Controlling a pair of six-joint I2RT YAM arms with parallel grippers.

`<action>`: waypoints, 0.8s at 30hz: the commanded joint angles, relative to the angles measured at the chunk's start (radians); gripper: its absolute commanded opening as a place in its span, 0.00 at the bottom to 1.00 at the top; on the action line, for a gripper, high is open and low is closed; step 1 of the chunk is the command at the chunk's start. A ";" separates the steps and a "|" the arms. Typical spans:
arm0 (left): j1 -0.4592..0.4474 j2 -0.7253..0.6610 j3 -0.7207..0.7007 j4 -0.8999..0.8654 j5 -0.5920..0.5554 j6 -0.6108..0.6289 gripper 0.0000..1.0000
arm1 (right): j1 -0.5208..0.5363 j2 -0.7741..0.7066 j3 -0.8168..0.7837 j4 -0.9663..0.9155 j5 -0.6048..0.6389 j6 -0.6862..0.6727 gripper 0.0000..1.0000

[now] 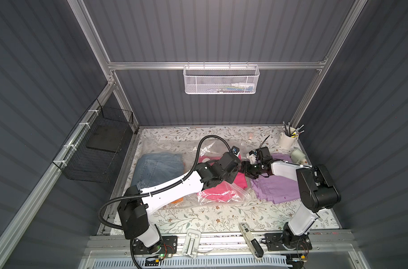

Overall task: Take the trousers out of the vacuum bag
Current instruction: Take out the trousers from the vacuum bag.

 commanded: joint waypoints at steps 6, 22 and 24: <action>0.006 0.024 0.001 0.010 0.027 0.017 0.00 | 0.025 0.031 0.002 0.079 -0.103 0.021 0.61; 0.005 0.012 -0.009 0.012 0.029 0.013 0.00 | 0.036 0.025 -0.006 0.127 -0.136 0.050 0.59; 0.005 0.010 -0.011 0.013 0.030 0.014 0.00 | 0.037 0.034 -0.013 0.126 -0.125 0.048 0.61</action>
